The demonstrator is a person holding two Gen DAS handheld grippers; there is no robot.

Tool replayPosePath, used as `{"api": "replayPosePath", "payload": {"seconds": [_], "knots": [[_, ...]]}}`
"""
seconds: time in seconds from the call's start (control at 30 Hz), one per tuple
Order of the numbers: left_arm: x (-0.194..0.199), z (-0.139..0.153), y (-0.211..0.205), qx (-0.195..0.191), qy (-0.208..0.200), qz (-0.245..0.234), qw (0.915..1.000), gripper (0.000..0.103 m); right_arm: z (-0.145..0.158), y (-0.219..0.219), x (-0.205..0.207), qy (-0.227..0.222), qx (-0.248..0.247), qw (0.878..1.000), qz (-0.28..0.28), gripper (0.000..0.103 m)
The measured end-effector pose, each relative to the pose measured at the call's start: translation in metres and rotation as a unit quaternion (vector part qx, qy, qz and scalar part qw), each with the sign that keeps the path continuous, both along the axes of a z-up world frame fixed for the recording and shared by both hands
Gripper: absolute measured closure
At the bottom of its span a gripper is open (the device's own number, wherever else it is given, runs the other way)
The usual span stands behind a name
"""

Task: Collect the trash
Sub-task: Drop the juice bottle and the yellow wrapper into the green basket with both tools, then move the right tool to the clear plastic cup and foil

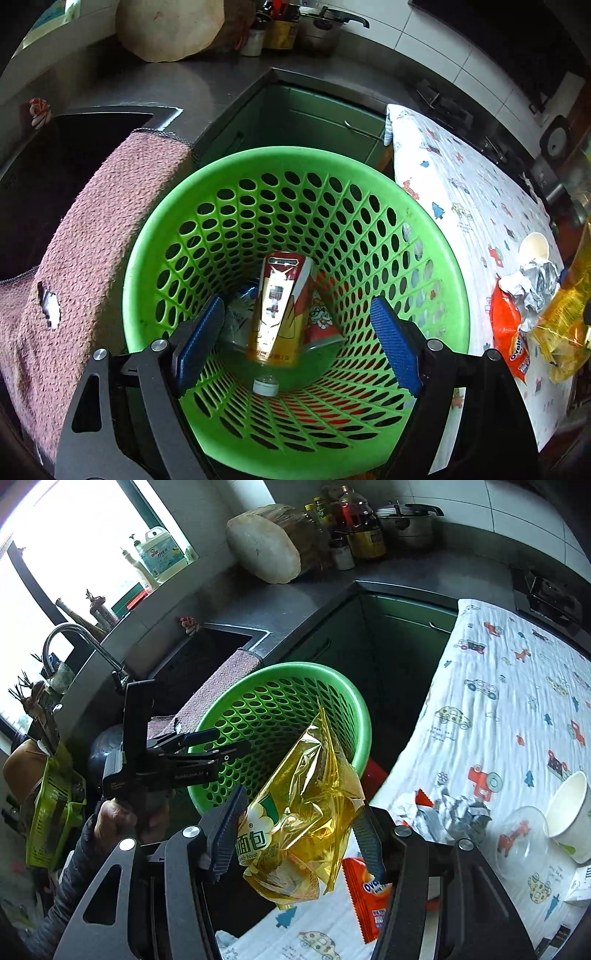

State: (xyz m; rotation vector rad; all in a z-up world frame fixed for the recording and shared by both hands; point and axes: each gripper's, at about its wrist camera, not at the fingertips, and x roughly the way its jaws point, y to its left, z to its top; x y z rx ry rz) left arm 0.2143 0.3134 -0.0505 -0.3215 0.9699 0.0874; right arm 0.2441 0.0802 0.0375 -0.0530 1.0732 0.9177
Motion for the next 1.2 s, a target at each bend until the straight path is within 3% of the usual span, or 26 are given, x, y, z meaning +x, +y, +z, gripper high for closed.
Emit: {"api": "replayPosePath", "payload": {"seconds": [0.33, 0.63, 0.9, 1.2], "knots": [[-0.038, 0.012, 0.017, -0.002, -0.018, 0.023, 0.9996, 0.019, -0.037, 0.065, 0.016, 0.035, 0.009, 0.999, 0.000, 0.048], [-0.052, 0.019, 0.018, 0.000, -0.025, 0.023, 0.9994, 0.016, -0.056, 0.080, 0.022, 0.040, 0.007, 0.999, -0.008, 0.027], [-0.048, 0.020, 0.005, 0.002, -0.024, 0.014, 0.9996, 0.015, -0.032, 0.042, 0.014, -0.013, 0.002, 1.000, -0.011, 0.023], [-0.036, 0.029, -0.029, 0.007, -0.028, -0.015, 0.9995, 0.015, -0.002, -0.059, 0.027, -0.057, -0.024, 0.996, -0.066, 0.021]]}}
